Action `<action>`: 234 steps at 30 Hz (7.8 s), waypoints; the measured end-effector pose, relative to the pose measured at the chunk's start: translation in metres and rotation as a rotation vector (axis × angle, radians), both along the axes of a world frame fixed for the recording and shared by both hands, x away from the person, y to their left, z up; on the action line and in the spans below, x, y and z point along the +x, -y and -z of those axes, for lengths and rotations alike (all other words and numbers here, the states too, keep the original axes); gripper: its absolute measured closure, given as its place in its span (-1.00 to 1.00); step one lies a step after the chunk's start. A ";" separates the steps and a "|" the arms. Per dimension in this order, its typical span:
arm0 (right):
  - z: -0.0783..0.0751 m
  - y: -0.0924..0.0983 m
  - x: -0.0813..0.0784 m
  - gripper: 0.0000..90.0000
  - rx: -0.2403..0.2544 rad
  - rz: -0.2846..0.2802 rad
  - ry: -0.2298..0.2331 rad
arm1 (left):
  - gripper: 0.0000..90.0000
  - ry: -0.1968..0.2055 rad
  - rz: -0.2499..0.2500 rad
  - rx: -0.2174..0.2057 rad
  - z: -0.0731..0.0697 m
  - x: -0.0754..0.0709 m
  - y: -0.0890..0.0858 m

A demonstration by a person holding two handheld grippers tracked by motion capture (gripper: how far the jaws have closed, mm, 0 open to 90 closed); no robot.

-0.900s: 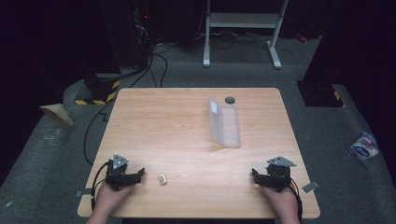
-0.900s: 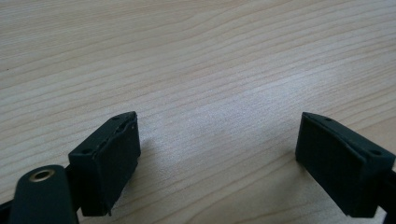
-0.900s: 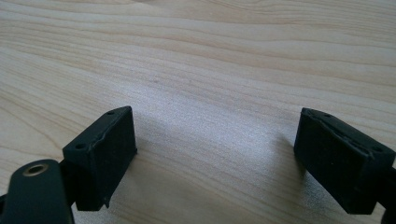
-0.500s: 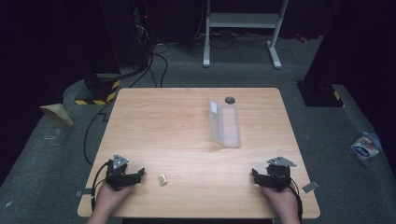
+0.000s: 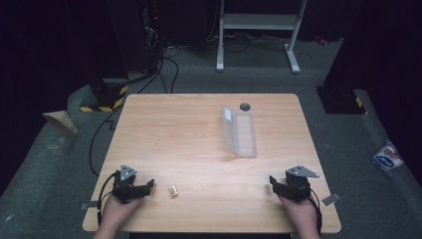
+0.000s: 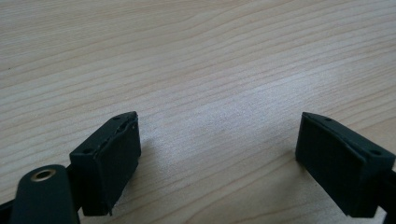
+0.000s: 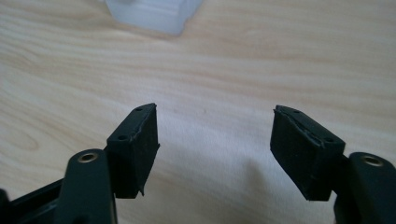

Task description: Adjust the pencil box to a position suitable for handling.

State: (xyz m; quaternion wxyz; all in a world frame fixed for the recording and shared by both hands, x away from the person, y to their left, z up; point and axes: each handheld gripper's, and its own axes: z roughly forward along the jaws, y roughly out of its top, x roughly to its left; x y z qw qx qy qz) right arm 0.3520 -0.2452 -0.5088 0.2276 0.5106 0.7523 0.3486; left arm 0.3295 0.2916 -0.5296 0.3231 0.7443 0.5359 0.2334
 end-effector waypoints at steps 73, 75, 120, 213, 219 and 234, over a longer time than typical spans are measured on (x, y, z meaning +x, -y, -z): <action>0.005 -0.128 0.075 0.82 -0.073 -0.165 0.011 | -0.66 0.006 0.026 0.009 0.000 -0.001 0.000; 0.005 -0.133 0.071 0.84 -0.068 -0.173 0.011 | -0.66 0.006 0.027 0.009 0.000 -0.001 0.000; 0.006 -0.045 0.091 0.69 -0.023 0.068 -0.024 | -0.66 0.006 0.029 0.005 0.000 -0.001 0.001; 0.015 -0.004 0.016 -0.33 -0.040 0.004 -0.034 | -0.59 0.008 0.001 0.002 -0.001 -0.003 0.002; 0.015 -0.006 0.015 -0.33 -0.044 0.031 -0.030 | -0.60 -0.006 0.029 0.006 -0.002 -0.004 0.001; 0.015 -0.006 0.015 -0.33 -0.044 0.032 -0.030 | -0.39 -0.009 0.095 -0.046 -0.008 -0.011 0.009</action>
